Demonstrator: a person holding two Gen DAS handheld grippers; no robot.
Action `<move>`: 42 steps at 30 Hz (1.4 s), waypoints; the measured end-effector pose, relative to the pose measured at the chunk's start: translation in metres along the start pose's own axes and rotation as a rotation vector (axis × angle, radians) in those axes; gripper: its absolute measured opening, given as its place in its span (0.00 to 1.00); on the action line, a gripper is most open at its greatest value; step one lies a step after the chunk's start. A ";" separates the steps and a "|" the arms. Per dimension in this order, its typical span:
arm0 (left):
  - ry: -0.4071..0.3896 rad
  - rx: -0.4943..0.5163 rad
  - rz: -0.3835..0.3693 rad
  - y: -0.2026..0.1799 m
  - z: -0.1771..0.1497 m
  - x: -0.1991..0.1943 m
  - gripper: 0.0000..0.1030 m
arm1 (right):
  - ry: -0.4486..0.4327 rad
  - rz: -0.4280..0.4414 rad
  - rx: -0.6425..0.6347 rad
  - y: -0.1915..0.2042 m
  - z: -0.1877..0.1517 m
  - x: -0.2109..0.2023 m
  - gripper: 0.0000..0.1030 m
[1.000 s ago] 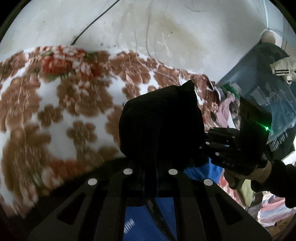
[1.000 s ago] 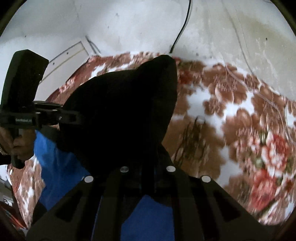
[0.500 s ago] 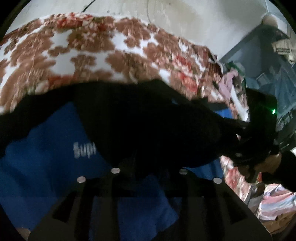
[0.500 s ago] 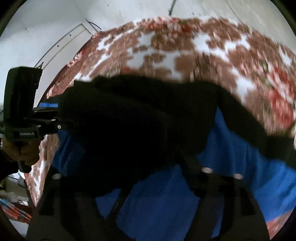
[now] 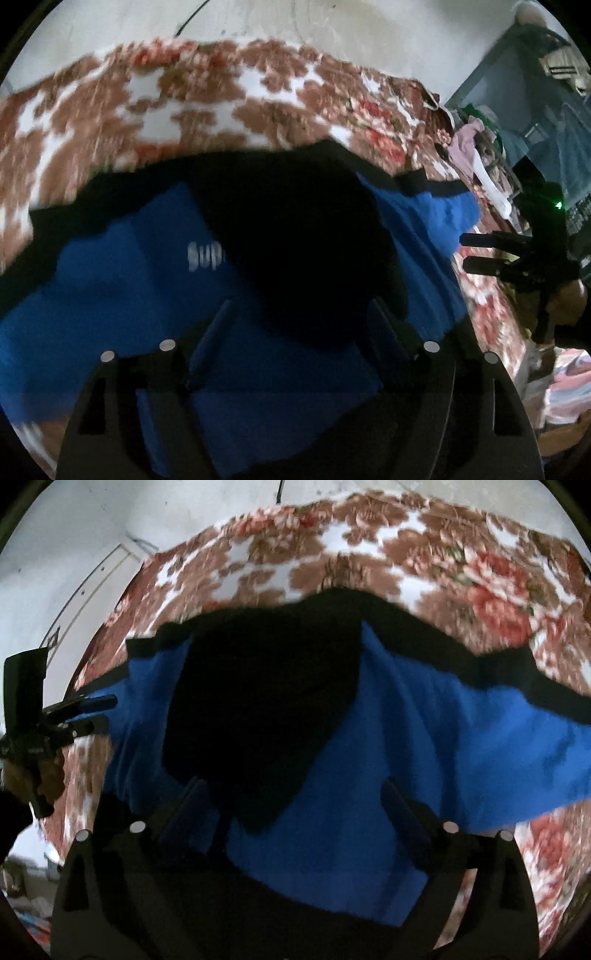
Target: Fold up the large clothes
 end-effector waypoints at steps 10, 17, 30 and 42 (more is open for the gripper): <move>-0.007 0.217 0.137 -0.012 0.050 0.106 0.74 | 0.020 -0.013 -0.045 0.010 0.032 0.099 0.92; 0.072 0.228 0.089 0.002 0.014 0.148 0.75 | 0.052 -0.042 -0.025 -0.006 -0.010 0.136 0.91; -0.049 0.016 0.120 0.039 -0.007 0.032 0.84 | 0.033 -0.108 -0.116 0.049 -0.003 0.091 0.92; -0.095 -0.514 0.364 0.232 -0.156 -0.119 0.85 | 0.031 -0.079 -0.321 0.200 -0.009 0.110 0.92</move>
Point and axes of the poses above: each gripper's, at about its wrist camera, not at the fingertips, and x roughly the way its jaws point, y to its left, z to its top, the point moved 7 cm from there along x, roughly the way its jaws point, and after that the axes turned 12 degrees about z, right-handed, at the moved point
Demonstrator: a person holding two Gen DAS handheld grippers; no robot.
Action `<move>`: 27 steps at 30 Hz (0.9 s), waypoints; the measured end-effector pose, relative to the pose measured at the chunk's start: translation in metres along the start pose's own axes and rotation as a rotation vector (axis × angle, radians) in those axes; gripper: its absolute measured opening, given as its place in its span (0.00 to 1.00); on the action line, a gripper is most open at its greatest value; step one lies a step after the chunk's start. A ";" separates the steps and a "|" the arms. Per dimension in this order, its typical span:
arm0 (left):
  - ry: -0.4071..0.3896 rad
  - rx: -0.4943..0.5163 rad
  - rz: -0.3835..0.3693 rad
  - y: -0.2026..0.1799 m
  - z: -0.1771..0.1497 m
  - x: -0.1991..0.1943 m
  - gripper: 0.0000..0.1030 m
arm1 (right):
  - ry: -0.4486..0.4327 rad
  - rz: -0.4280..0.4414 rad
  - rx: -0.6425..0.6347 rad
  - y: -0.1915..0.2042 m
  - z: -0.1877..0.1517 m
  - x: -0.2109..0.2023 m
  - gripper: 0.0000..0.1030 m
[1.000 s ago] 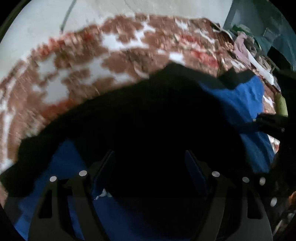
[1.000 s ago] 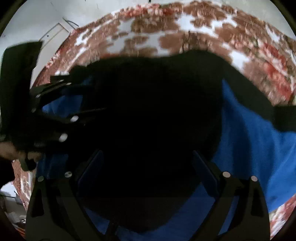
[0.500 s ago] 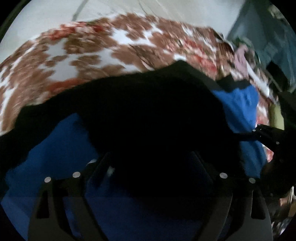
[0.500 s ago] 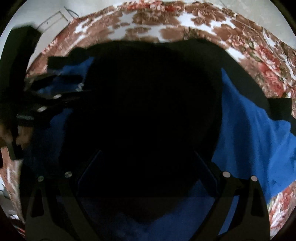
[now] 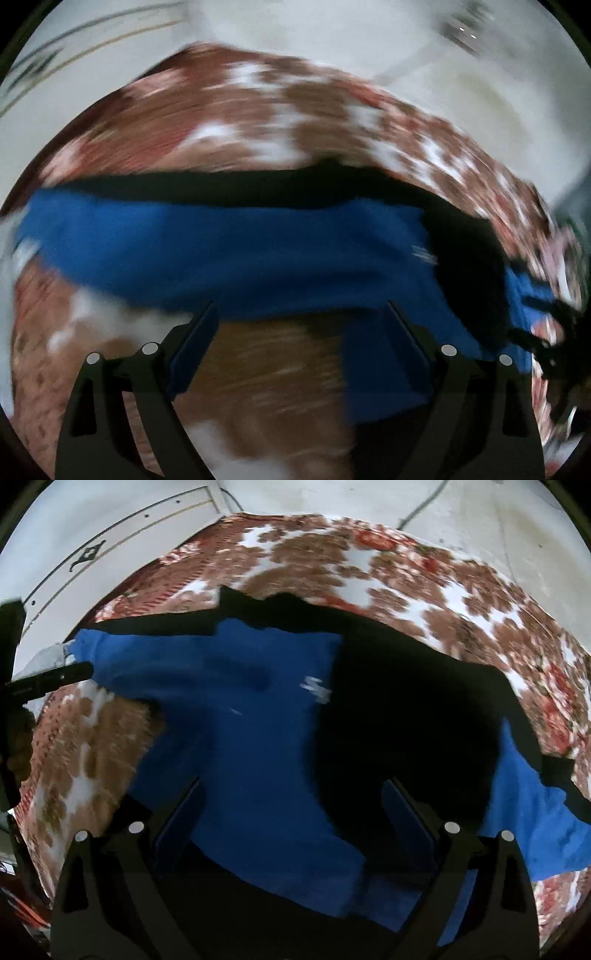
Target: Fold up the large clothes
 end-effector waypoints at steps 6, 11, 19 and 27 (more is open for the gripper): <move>0.015 -0.205 0.037 0.149 0.004 0.012 0.85 | 0.031 -0.002 -0.012 0.062 0.018 0.053 0.92; 0.036 -0.225 0.055 0.221 0.023 0.041 0.85 | 0.048 -0.010 0.029 0.095 0.034 0.088 0.92; 0.052 -0.214 0.025 0.271 0.046 0.087 0.85 | 0.077 -0.040 0.060 0.120 0.051 0.135 0.92; 0.025 -0.153 0.031 0.251 0.075 0.105 0.22 | 0.057 -0.028 0.098 0.121 0.053 0.141 0.92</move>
Point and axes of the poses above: each gripper's, at about its wrist camera, not at the fingertips, and x roughly the way its jaws point, y to its left, z to its top, the point moved 7 cm from there along x, roughly the way its jaws point, and after that the axes turned 12 degrees about z, right-handed, at the moved point
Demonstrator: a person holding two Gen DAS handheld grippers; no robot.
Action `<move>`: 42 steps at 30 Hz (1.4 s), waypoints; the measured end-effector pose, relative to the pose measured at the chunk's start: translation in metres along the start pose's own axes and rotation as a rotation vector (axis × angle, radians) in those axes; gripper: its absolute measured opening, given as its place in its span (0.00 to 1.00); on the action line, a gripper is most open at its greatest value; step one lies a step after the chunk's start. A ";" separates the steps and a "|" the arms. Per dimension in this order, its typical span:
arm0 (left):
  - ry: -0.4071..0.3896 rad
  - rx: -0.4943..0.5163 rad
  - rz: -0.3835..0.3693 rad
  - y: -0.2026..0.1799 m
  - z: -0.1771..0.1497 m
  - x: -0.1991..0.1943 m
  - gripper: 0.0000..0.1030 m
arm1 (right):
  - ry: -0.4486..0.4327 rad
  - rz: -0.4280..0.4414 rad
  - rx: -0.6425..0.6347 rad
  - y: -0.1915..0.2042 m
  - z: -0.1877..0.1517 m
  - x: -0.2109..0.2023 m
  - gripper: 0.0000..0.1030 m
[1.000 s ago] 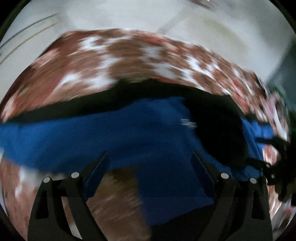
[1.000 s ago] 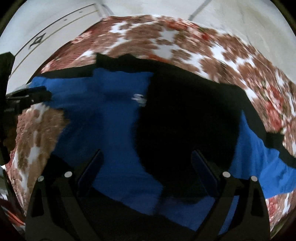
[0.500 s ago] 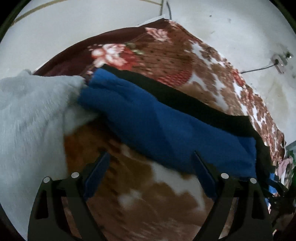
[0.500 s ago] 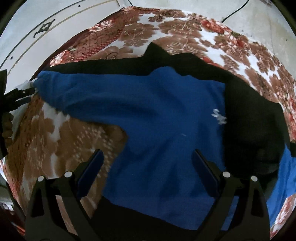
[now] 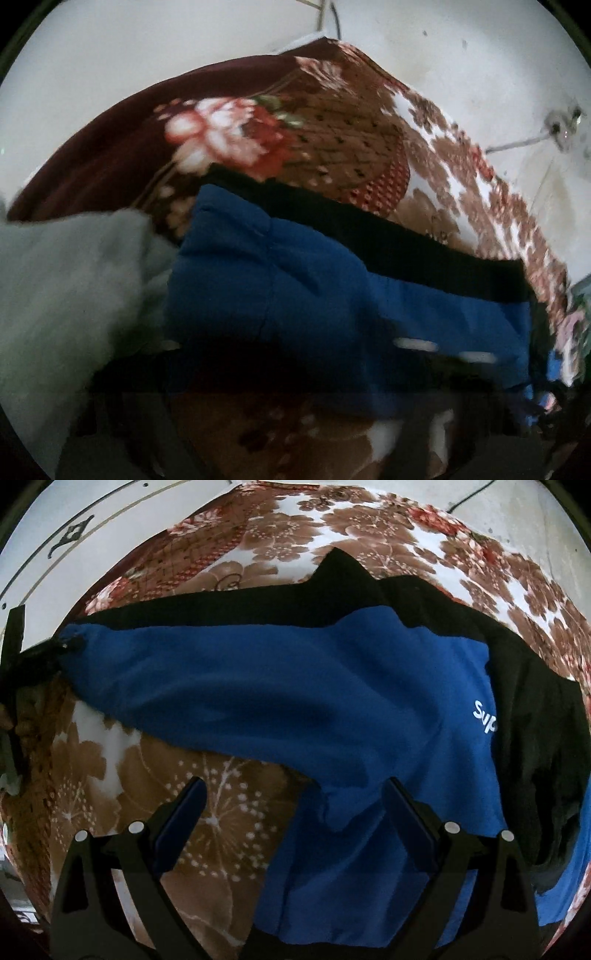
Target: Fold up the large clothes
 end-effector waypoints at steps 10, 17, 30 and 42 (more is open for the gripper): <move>-0.171 -0.041 -0.094 -0.051 0.050 -0.090 0.09 | -0.034 0.084 0.071 -0.004 0.006 0.003 0.95; -0.282 0.020 -0.254 -0.132 0.096 -0.171 0.08 | 0.001 0.122 0.087 -0.005 -0.006 0.026 0.95; -0.368 0.200 -0.383 -0.334 0.120 -0.253 0.08 | 0.056 0.056 -0.116 0.023 -0.015 0.059 0.96; -0.315 0.298 -0.474 -0.504 0.080 -0.271 0.09 | 0.111 0.046 -0.233 0.023 -0.022 0.062 0.96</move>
Point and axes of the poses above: each gripper's, at about its wrist camera, not at the fingertips, and x roughly the way its jaws point, y to its left, z to its top, the point moved 7 cm from there along x, roughly the way its jaws point, and after that the axes turned 12 degrees about z, right-handed, at the moved point
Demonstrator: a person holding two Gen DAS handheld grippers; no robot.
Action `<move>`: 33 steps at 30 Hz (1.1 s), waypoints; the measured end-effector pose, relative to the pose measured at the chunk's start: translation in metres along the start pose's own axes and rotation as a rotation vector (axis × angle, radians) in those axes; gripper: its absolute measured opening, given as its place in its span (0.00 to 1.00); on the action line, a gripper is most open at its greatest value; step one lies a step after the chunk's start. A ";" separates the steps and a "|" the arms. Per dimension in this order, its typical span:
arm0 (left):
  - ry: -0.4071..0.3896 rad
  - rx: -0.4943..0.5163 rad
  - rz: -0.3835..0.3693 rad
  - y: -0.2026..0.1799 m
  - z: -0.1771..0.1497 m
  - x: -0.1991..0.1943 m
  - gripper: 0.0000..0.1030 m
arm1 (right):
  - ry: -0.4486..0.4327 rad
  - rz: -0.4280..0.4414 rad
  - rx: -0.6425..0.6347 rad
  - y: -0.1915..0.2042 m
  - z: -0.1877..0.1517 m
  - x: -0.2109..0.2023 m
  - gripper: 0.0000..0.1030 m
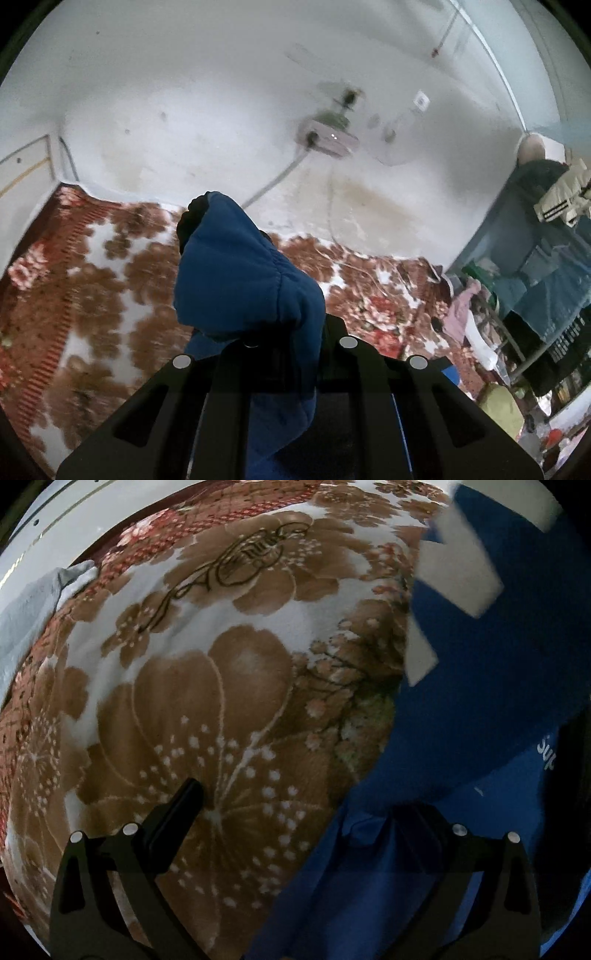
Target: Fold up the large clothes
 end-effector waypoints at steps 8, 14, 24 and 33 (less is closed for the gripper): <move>0.083 0.110 0.019 -0.116 -0.070 0.078 0.09 | -0.005 0.026 -0.034 0.001 -0.004 -0.002 0.96; 0.184 0.330 0.077 -0.199 -0.160 0.157 0.10 | -0.005 0.014 -0.172 0.006 -0.018 -0.008 0.96; 0.391 0.665 0.113 -0.261 -0.320 0.246 0.18 | -0.097 0.108 -0.217 0.002 -0.028 -0.014 0.96; 0.518 0.851 0.031 -0.319 -0.396 0.241 0.92 | -0.102 0.109 -0.291 0.009 -0.044 -0.033 0.95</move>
Point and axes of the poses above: each gripper's, at about its wrist camera, not at the fingertips, and x roughly the way its jaws point, y to its left, z to its top, the point moved 7 cm from there along x, roughly the way its jaws point, and after that the axes turned 12 degrees about z, right-handed, at the moved point
